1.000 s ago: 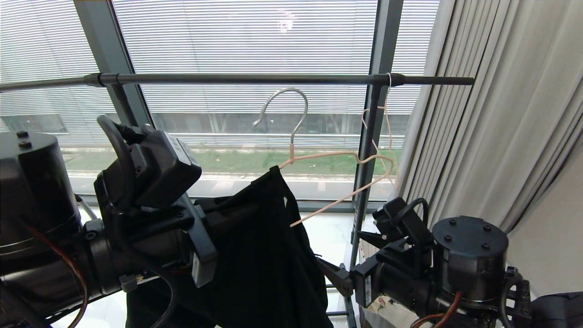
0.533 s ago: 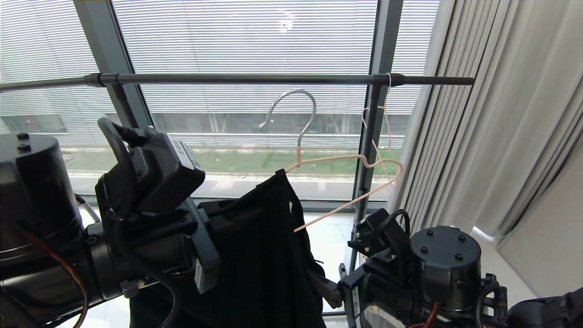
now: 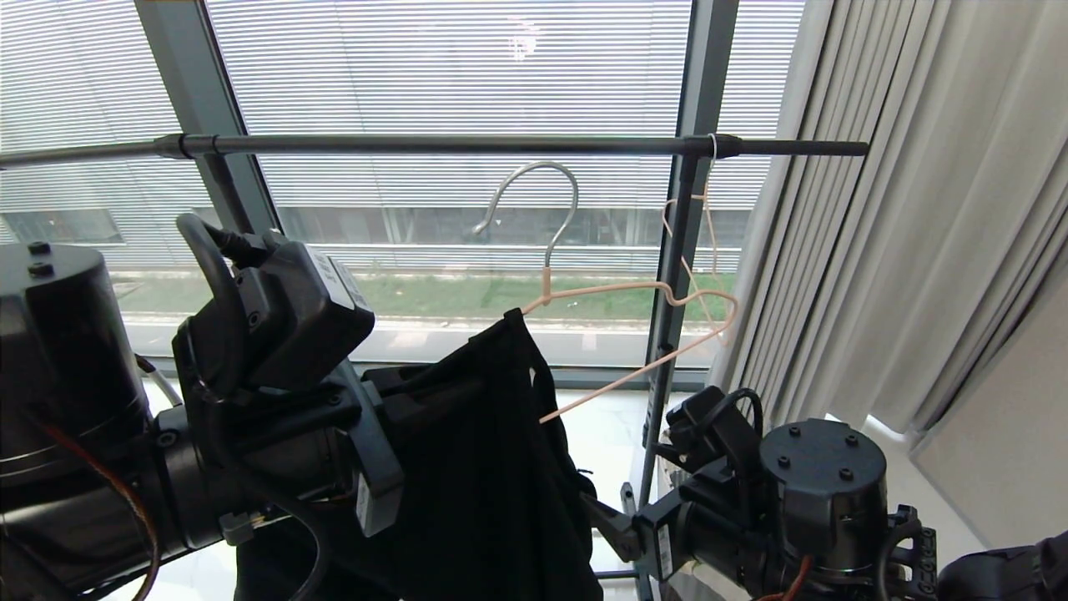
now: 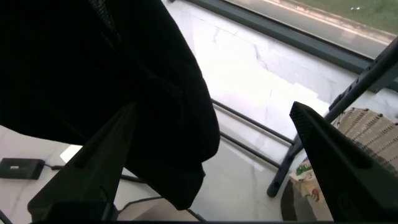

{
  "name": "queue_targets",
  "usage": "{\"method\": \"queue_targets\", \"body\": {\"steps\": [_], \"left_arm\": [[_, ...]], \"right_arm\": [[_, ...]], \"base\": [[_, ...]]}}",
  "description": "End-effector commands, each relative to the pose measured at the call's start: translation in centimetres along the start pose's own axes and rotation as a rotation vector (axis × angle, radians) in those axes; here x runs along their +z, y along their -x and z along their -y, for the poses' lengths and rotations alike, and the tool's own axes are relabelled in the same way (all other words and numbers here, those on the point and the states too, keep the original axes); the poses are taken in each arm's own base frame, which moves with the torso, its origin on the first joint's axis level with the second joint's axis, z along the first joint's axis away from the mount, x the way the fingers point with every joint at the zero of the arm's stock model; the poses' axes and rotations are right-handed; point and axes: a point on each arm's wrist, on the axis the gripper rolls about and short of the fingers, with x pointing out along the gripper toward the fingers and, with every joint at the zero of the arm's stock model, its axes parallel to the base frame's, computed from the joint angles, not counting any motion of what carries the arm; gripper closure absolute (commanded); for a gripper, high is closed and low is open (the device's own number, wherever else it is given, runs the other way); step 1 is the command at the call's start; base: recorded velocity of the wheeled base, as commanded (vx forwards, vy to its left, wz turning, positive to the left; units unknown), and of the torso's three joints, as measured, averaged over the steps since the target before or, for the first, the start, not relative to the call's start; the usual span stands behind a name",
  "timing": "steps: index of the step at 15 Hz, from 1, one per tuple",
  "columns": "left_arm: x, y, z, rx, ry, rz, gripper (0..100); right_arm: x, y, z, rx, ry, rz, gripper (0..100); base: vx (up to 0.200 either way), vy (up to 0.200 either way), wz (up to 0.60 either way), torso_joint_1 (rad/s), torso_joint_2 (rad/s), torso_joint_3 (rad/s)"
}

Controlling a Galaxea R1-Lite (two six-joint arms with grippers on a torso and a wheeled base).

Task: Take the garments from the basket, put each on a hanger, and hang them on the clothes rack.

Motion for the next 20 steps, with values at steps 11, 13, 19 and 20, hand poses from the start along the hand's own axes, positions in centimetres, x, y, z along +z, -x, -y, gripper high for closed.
{"method": "queue_targets", "body": {"steps": [11,13,19,20], "left_arm": [[0.5,0.2,0.6,-0.027,-0.008,0.023,100],[0.5,0.2,0.6,-0.027,-0.008,0.023,100],[1.2,0.4,0.3,0.001,-0.012,0.044,100],[1.3,0.6,0.3,0.009,-0.013,0.047,100]], "right_arm": [[0.5,-1.1,-0.4,0.010,0.005,0.019,0],[0.3,-1.5,-0.7,0.014,0.009,0.012,0],[-1.0,-2.0,-0.6,-0.022,0.021,-0.032,0],[-1.2,-1.9,-0.3,-0.048,0.024,-0.037,0]], "base": [[0.000,0.000,0.00,0.000,0.00,0.000],[0.000,0.000,0.00,0.000,0.00,0.000],[0.000,0.000,0.00,0.000,0.00,0.000],[0.000,0.000,0.00,0.000,0.00,0.000]]}}
